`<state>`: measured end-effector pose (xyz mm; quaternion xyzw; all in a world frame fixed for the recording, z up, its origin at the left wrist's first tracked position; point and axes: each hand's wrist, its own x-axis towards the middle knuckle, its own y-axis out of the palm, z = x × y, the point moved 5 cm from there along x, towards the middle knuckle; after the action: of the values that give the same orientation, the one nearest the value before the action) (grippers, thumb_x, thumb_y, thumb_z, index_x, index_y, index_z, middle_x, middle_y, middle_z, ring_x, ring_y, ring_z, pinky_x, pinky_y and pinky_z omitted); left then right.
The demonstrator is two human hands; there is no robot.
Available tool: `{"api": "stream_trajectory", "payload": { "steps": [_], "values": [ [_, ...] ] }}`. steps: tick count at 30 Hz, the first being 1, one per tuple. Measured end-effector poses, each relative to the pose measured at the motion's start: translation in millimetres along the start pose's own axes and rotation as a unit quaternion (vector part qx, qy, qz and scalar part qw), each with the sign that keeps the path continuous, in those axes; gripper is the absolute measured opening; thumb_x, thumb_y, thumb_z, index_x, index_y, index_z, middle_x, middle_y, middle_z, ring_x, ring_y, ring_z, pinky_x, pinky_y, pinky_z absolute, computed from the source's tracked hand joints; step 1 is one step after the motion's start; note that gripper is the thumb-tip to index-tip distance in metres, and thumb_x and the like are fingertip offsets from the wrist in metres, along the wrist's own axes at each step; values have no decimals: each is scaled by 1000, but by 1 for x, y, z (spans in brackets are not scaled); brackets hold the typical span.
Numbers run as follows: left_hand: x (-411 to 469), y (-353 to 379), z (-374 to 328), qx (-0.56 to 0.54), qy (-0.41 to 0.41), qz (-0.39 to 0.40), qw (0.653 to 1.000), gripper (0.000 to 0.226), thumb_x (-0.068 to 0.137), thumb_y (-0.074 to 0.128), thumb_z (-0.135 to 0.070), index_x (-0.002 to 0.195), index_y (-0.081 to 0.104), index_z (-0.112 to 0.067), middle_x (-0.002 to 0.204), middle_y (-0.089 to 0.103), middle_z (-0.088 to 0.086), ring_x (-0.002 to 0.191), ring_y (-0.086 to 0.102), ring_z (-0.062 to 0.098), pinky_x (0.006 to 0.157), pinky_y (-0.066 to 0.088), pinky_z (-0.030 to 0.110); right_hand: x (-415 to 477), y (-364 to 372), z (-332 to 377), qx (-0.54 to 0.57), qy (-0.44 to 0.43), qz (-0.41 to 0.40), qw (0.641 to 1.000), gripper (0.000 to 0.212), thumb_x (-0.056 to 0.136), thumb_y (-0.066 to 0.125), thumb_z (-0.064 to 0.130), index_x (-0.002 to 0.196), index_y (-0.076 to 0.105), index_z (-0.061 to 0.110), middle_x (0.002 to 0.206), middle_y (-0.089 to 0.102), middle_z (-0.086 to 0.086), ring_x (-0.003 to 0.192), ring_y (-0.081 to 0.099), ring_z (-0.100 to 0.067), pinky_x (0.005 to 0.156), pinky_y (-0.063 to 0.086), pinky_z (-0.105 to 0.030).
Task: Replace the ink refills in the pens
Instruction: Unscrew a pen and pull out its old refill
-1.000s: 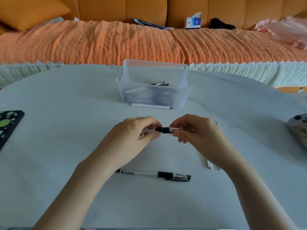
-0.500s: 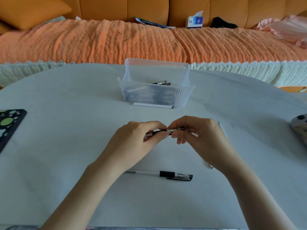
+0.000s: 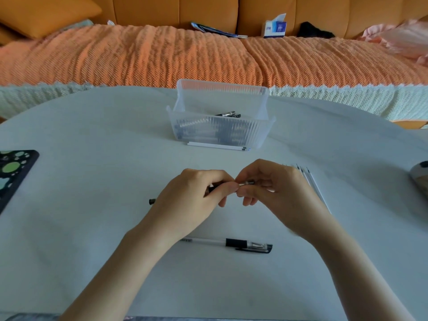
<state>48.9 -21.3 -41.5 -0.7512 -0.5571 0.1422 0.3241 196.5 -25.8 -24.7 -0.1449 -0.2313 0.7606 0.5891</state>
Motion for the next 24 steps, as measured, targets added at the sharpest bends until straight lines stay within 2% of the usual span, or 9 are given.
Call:
{"api": "stream_trajectory", "payload": {
  "steps": [3, 6, 9, 12, 16, 19, 21, 24],
  "values": [
    [0, -2, 2, -17, -1, -21, 1000, 13, 87, 58, -41, 82, 68, -34, 56, 56, -10, 54, 52, 13, 58, 46, 33, 0, 1, 2, -1, -9, 0, 1000, 11, 81, 67, 4, 83, 64, 15, 66, 68, 0, 59, 64, -8, 63, 50, -14],
    [0, -2, 2, -18, -10, -29, 999, 18, 81, 53, -48, 84, 67, -38, 56, 55, -12, 57, 52, 13, 60, 48, 36, 0, 3, 2, -3, -13, 1, 1000, 12, 82, 67, 4, 84, 64, 15, 68, 69, -1, 60, 64, -9, 65, 52, -17],
    [0, -3, 2, 1, -23, -32, 999, 15, 84, 58, -50, 82, 68, -38, 57, 57, -16, 57, 51, 6, 58, 40, 27, 0, 1, 1, -11, -14, -10, 1000, 13, 82, 67, 5, 83, 64, 18, 67, 68, -1, 61, 64, -9, 67, 53, -22],
    [-2, -4, 2, 23, -31, -23, 999, 17, 83, 55, -50, 80, 67, -38, 56, 55, -17, 57, 48, 5, 56, 32, 21, 0, -1, 0, 4, -9, -3, 1000, 13, 81, 68, 5, 82, 64, 16, 67, 69, 2, 60, 64, -8, 64, 52, -17],
    [-3, -1, 5, 66, -44, 9, 997, 21, 83, 51, -54, 85, 66, -38, 59, 59, -14, 62, 53, 2, 56, 35, 19, 1, 3, -5, -21, -1, 24, 999, 8, 82, 68, 9, 85, 65, 15, 67, 68, 5, 61, 65, -6, 65, 51, -16],
    [-3, -4, 8, 81, -38, 16, 996, 27, 79, 54, -57, 95, 62, -37, 68, 59, -18, 64, 54, 1, 63, 43, 23, 3, -1, -13, -46, 15, 7, 999, 6, 82, 69, 15, 86, 65, 19, 72, 69, 7, 63, 63, -3, 67, 49, -15],
    [-2, -10, 13, 78, -47, 12, 996, 25, 80, 59, -51, 100, 55, -35, 78, 60, -19, 67, 56, 1, 70, 47, 27, 2, -5, -18, -81, 25, 0, 996, 5, 81, 69, 23, 85, 66, 26, 76, 66, 12, 68, 57, 0, 65, 43, -11],
    [-1, -18, 18, 68, -57, -6, 996, 20, 85, 63, -33, 96, 47, -32, 91, 66, -15, 79, 61, 7, 77, 47, 29, 1, -1, -22, -157, 17, 35, 987, 4, 80, 67, 36, 83, 66, 33, 79, 59, 23, 78, 48, 3, 65, 35, -9]
  ]
}}
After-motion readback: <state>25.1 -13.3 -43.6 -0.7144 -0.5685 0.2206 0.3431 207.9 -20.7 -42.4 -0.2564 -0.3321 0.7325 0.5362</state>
